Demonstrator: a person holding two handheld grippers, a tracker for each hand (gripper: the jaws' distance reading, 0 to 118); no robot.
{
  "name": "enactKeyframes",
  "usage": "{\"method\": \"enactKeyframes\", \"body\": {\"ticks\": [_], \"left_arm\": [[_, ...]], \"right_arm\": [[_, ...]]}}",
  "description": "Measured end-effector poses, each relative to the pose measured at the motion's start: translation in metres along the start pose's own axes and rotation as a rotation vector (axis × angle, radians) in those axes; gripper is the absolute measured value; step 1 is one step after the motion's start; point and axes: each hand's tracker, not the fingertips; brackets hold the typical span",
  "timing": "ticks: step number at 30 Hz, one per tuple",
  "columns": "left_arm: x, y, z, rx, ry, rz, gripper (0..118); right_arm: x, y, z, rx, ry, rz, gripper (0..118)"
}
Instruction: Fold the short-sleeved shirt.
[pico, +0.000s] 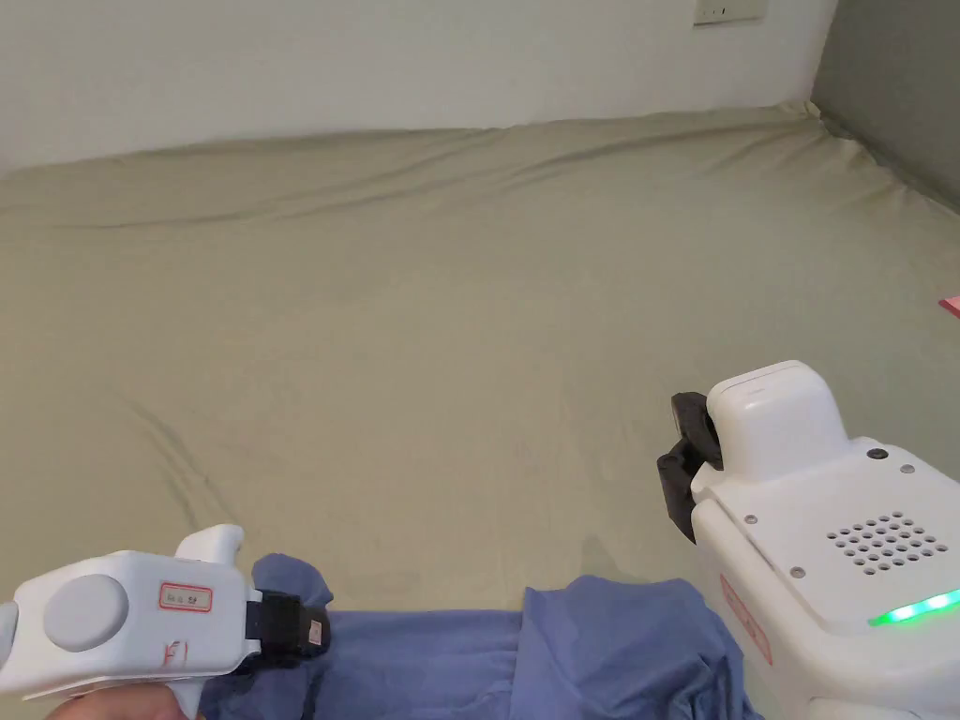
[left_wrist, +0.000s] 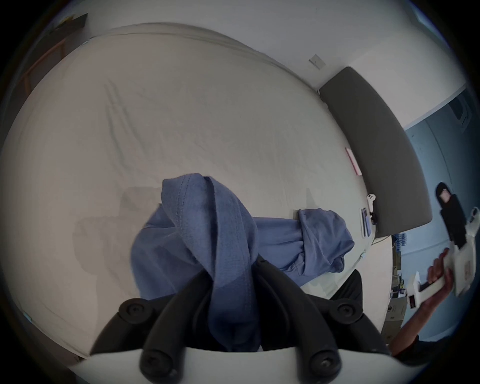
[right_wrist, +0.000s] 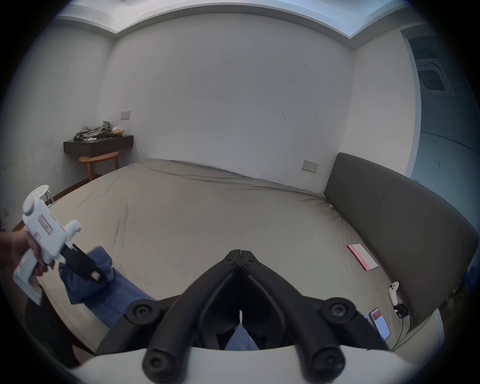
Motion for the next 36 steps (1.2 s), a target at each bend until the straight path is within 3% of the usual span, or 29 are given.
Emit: {"method": "enactKeyframes", "body": {"ticks": [9, 11, 13, 15, 16, 19, 22, 25, 26, 28, 29, 36], "left_arm": [[0.026, -0.002, -0.070, -0.035, 0.064, 0.067, 8], [0.028, -0.003, -0.080, -0.038, 0.066, 0.098, 14], [0.029, -0.007, -0.088, -0.067, 0.049, 0.172, 45], [0.025, -0.008, -0.091, -0.075, -0.043, 0.274, 95], [0.023, -0.009, -0.089, -0.087, -0.122, 0.332, 106], [0.022, -0.007, -0.074, -0.090, -0.278, 0.405, 110], [0.017, 0.000, -0.041, 0.010, -0.309, 0.321, 110], [0.011, -0.001, -0.007, 0.160, -0.157, 0.160, 106], [0.009, -0.003, 0.001, 0.202, -0.104, 0.118, 94], [0.007, -0.012, 0.010, 0.270, 0.018, 0.031, 27], [0.006, -0.017, 0.009, 0.291, 0.075, 0.000, 2], [0.031, -0.077, -0.032, 0.313, 0.198, -0.288, 1]], "right_arm": [[0.026, -0.009, 0.001, -0.011, -0.043, -0.036, 0], [0.029, -0.011, -0.001, -0.014, -0.046, -0.041, 0], [0.030, -0.012, -0.002, -0.011, -0.030, -0.048, 0], [0.029, -0.012, -0.003, -0.015, -0.031, -0.051, 0], [0.029, -0.012, -0.004, -0.016, -0.029, -0.050, 0], [0.028, -0.011, -0.006, -0.019, -0.027, -0.041, 0], [0.027, -0.008, -0.006, -0.014, -0.021, -0.036, 0], [0.023, -0.006, -0.004, -0.006, -0.018, -0.026, 0], [0.022, -0.005, -0.004, -0.005, -0.017, -0.023, 0], [0.019, -0.005, -0.003, -0.004, -0.014, -0.018, 0], [0.018, -0.004, -0.003, -0.005, -0.013, -0.016, 0], [0.012, -0.004, 0.002, -0.014, -0.012, 0.002, 0]]}}
